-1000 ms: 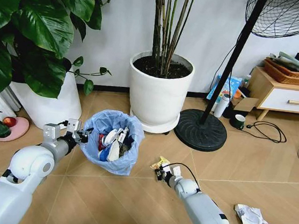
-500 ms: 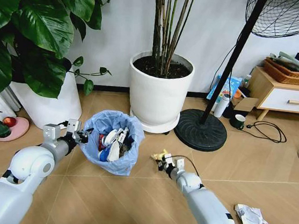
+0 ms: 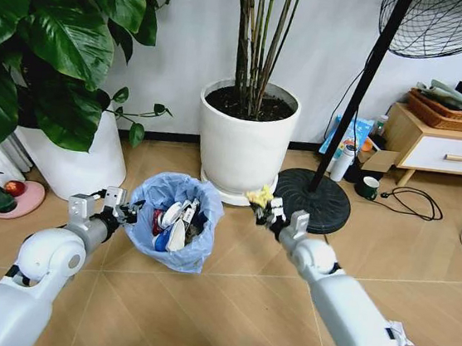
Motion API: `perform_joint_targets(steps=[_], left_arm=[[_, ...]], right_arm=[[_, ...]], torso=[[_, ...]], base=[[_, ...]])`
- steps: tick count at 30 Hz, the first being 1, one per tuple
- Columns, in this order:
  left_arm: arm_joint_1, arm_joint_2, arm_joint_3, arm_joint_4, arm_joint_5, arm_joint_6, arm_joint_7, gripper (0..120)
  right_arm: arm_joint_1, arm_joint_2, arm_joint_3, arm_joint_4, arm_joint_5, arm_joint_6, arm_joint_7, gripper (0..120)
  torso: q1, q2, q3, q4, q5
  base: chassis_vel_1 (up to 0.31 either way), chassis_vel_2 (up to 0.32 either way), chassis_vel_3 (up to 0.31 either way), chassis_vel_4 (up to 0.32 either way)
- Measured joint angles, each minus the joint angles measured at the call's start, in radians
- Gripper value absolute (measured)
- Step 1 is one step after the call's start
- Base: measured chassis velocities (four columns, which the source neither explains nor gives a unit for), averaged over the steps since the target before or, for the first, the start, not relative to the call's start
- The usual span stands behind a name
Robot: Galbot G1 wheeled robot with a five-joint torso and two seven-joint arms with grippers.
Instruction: Pick up the trash bin and place the garbage on the floor into it.
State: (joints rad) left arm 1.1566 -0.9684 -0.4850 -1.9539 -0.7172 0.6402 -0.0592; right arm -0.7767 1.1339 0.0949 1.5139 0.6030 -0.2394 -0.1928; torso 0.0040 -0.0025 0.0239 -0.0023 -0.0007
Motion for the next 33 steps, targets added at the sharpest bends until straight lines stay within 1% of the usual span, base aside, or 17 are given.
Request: perform_joint_targets(steps=[1,4,5,6,9,10,12,14,17,22,28,29,30,31,33], left_arm=[[-0.001,0.000,0.004,0.002,0.001,0.000,0.000,0],[-0.003,0.000,0.015,0.002,0.001,0.000,0.001,0],[-0.003,0.000,0.015,0.002,0.001,0.000,0.001,0],[-0.004,0.000,0.018,0.002,0.001,0.000,0.001,0],[-0.009,0.002,0.028,0.007,0.001,0.001,0.001,0],[-0.009,0.002,0.028,0.007,0.001,0.001,0.001,0],[-0.014,0.004,0.035,0.013,0.001,0.003,0.001,0],[-0.016,0.004,0.038,0.015,0.000,0.004,0.001,0],[-0.025,0.005,0.054,0.020,0.002,0.005,0.001,0],[-0.035,0.007,0.072,0.022,0.002,0.006,-0.003,0],[-0.037,0.016,0.071,0.024,-0.001,0.006,-0.005,0],[-0.037,0.017,0.069,0.024,-0.002,0.006,-0.005,0],[-0.037,0.017,0.069,0.024,-0.002,0.006,-0.005,0],[-0.036,0.018,0.067,0.024,-0.002,0.006,-0.005,0],[-0.036,0.018,0.066,0.024,-0.002,0.006,-0.005,0]], right_arm=[[0.016,-0.024,-0.003,0.061,0.033,-0.013,0.007,0],[0.053,-0.073,-0.024,0.181,0.111,-0.041,0.017,0],[0.053,-0.073,-0.024,0.181,0.111,-0.041,0.017,0],[0.064,-0.083,-0.031,0.209,0.132,-0.049,0.018,0],[0.117,-0.112,-0.074,0.315,0.249,-0.088,0.022,0],[0.117,-0.112,-0.074,0.315,0.249,-0.088,0.022,0],[0.148,-0.132,-0.123,0.373,0.341,-0.124,0.026,0],[0.155,-0.138,-0.143,0.388,0.366,-0.130,0.027,0],[0.161,-0.150,-0.226,0.418,0.431,-0.140,0.030,0],[0.149,-0.152,-0.312,0.442,0.425,-0.142,0.024,0],[0.129,-0.157,-0.352,0.450,0.394,-0.161,0.019,0],[0.126,-0.158,-0.354,0.446,0.381,-0.161,0.016,5],[0.126,-0.158,-0.354,0.446,0.381,-0.161,0.016,5],[0.123,-0.159,-0.356,0.439,0.367,-0.161,0.013,8],[0.122,-0.159,-0.357,0.430,0.354,-0.160,0.012,18]], torso=[[0.000,0.000,0.000,0.0000,-0.0004],[0.000,0.000,0.000,0.0000,-0.0001],[0.000,0.000,0.000,0.0000,-0.0001],[0.000,0.000,0.000,0.0000,-0.0006],[0.000,0.000,0.000,0.0001,-0.0001],[0.000,0.000,0.000,0.0001,-0.0001],[0.000,0.000,0.000,0.0002,-0.0005],[0.000,0.000,0.000,0.0002,-0.0003],[0.000,0.000,0.000,0.0001,-0.0003],[0.000,0.000,0.000,-0.0001,-0.0002],[0.000,0.000,0.000,0.0000,-0.0002],[0.000,0.000,0.000,0.0000,-0.0003],[0.000,0.000,0.000,0.0000,-0.0003],[0.000,0.000,0.000,0.0000,-0.0002],[0.000,0.000,0.000,0.0000,-0.0002]], base=[[0.000,0.000,0.000,0.000],[0.000,0.000,0.000,0.000],[0.000,0.000,0.000,0.000],[0.000,0.000,0.000,0.000],[0.000,0.000,0.000,0.000],[0.000,0.000,0.000,0.000],[0.000,0.000,0.000,0.000],[0.000,0.000,0.000,0.000],[0.000,0.000,0.000,0.000],[0.000,0.000,0.000,0.000],[0.000,0.000,0.000,0.000],[0.000,0.000,0.000,0.000],[0.000,0.000,0.000,0.000],[0.000,0.000,0.000,0.000],[0.000,0.000,0.000,0.000]])
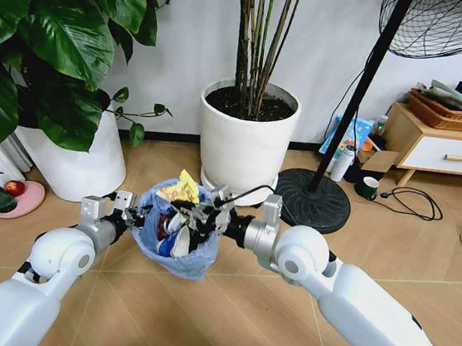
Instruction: Pick up the trash bin and place the garbage on the floor into it.
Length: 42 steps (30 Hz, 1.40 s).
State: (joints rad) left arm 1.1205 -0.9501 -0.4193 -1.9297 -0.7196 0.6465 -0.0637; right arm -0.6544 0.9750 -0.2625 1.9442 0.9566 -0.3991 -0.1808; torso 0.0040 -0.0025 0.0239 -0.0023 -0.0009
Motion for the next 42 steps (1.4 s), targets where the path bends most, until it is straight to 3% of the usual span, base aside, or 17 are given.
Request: perform_joint_targets(steps=[12,16,23,33,42], left_arm=[[-0.004,-0.002,-0.002,0.000,-0.001,0.000,0.000,0],[-0.004,-0.002,-0.004,0.000,-0.003,0.000,0.000,0],[-0.004,-0.001,-0.008,0.000,-0.003,-0.001,0.001,0],[0.001,-0.004,-0.022,0.000,-0.004,-0.002,0.001,0],[0.008,-0.010,-0.026,-0.003,-0.001,-0.003,0.002,0]], right_arm=[[0.000,0.007,0.033,-0.031,-0.030,0.018,0.008,59],[0.002,0.001,0.052,-0.041,-0.035,0.029,0.011,77],[0.003,0.001,0.077,-0.047,-0.048,0.041,0.022,98],[-0.051,-0.013,0.170,-0.027,-0.099,0.073,0.124,100],[-0.263,-0.019,0.372,0.019,-0.202,0.074,0.174,100]], torso=[[0.000,0.000,0.000,0.0000,0.0000],[0.000,0.000,0.000,0.0000,0.0000],[0.000,0.000,0.000,0.0000,0.0001],[0.000,0.000,0.000,0.0001,0.0001],[0.000,0.000,0.000,-0.0002,0.0002]], base=[[0.000,0.000,0.000,0.000],[0.000,0.000,0.000,0.000],[0.000,0.000,0.000,0.000],[0.000,0.000,0.000,0.000],[0.000,0.000,0.000,0.000]])
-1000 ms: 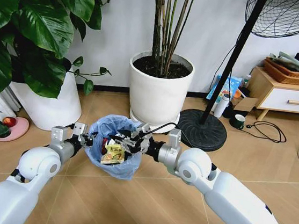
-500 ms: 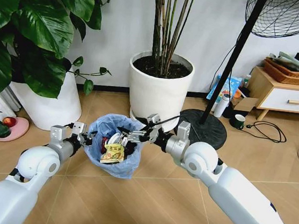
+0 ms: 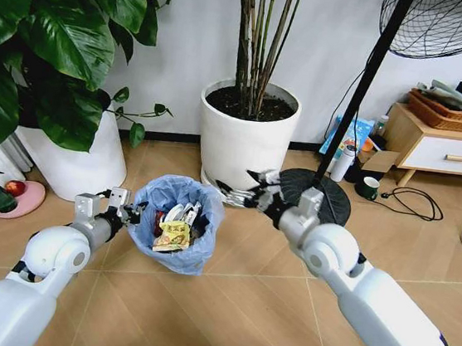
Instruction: Pick up the trash bin and place the garbage on the floor into it.
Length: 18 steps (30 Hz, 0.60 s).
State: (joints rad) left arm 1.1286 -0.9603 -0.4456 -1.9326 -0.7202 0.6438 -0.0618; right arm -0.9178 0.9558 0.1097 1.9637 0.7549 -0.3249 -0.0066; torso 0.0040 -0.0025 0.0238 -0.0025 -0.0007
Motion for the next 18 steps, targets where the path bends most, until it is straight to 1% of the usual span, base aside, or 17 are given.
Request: perform_joint_targets(steps=[1,4,5,7,9,10,12,14,15,18], left_arm=[[0.000,-0.001,0.000,0.000,0.000,0.000,0.000,0],[0.002,-0.003,0.000,-0.004,0.002,-0.001,0.001,0],[0.002,-0.003,0.000,-0.004,0.002,-0.001,0.001,0],[0.005,-0.005,-0.003,-0.007,0.003,-0.001,0.001,0],[0.006,-0.005,-0.004,-0.008,0.003,-0.001,0.001,0],[0.007,-0.005,-0.006,-0.009,0.003,-0.001,0.001,0],[0.009,-0.006,-0.008,-0.011,0.004,-0.001,0.001,0],[0.009,-0.006,-0.008,-0.011,0.004,-0.001,0.001,0],[0.011,-0.008,-0.009,-0.012,0.005,-0.002,0.001,0],[0.021,-0.010,-0.016,-0.020,0.007,-0.002,0.001,0]], right_arm=[[-0.012,0.001,0.013,0.002,-0.010,0.000,0.001,100],[-0.083,0.017,0.098,0.011,-0.073,-0.006,0.023,100],[-0.083,0.017,0.098,0.011,-0.073,-0.006,0.023,100],[-0.131,0.040,0.163,0.017,-0.123,-0.013,0.044,100],[-0.149,0.048,0.184,0.020,-0.137,-0.013,0.047,100],[-0.180,0.060,0.221,0.029,-0.158,-0.013,0.048,100],[-0.233,0.073,0.269,0.049,-0.182,-0.012,0.048,100],[-0.246,0.076,0.279,0.055,-0.187,-0.011,0.048,100],[-0.283,0.086,0.306,0.070,-0.205,-0.009,0.048,100],[-0.314,0.098,0.328,0.083,-0.221,-0.003,0.049,100]], torso=[[0.000,0.000,0.000,0.0000,-0.0001],[0.000,0.000,0.000,0.0002,-0.0001],[0.000,0.000,0.000,0.0002,-0.0001],[0.000,0.000,0.000,0.0003,-0.0003],[0.000,0.000,0.000,0.0003,-0.0002],[0.000,0.000,0.000,0.0004,0.0001],[0.000,0.000,0.000,0.0002,-0.0004],[0.000,0.000,0.000,0.0002,-0.0003],[0.000,0.000,0.000,0.0000,0.0000],[0.000,0.000,0.000,0.0000,-0.0003]], base=[[0.000,0.000,0.000,0.000],[0.000,0.000,0.000,0.000],[0.000,0.000,0.000,0.000],[0.000,0.000,0.000,0.000],[0.000,0.000,0.000,0.000],[0.000,0.000,0.000,0.000],[0.000,0.000,0.000,0.000],[0.000,0.000,0.000,0.000],[0.000,0.000,0.000,0.000],[0.000,0.000,0.000,0.000]])
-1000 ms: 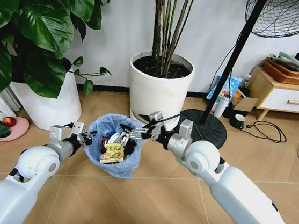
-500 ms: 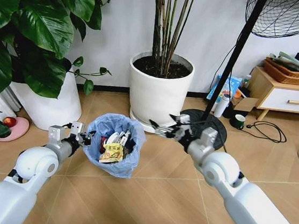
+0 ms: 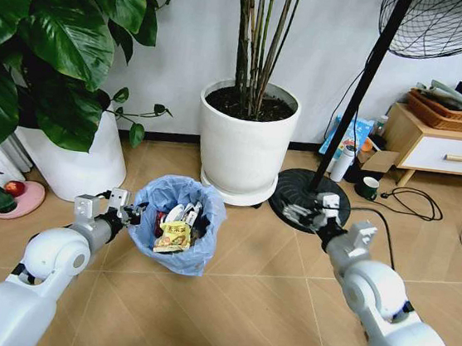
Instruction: Pick up the trash bin and place the garbage on the floor into it.
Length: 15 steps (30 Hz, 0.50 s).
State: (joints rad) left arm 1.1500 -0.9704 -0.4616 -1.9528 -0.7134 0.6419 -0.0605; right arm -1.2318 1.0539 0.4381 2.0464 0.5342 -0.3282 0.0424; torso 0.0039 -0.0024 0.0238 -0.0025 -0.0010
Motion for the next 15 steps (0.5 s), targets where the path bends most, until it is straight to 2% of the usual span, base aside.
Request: perform_joint_targets(steps=[4,15], left_arm=[[0.013,-0.001,-0.010,-0.014,0.001,0.000,-0.007,0],[0.026,0.004,-0.016,-0.030,-0.002,0.000,-0.013,0]], right_arm=[[-0.048,0.036,0.035,0.027,-0.020,-0.002,0.001,100],[-0.098,0.076,0.052,0.044,-0.033,-0.007,0.000,100]], torso=[[0.000,0.000,0.000,0.0005,0.0000],[0.000,0.000,0.000,0.0003,0.0001]], base=[[0.000,0.000,0.000,0.000],[0.000,0.000,0.000,0.000]])
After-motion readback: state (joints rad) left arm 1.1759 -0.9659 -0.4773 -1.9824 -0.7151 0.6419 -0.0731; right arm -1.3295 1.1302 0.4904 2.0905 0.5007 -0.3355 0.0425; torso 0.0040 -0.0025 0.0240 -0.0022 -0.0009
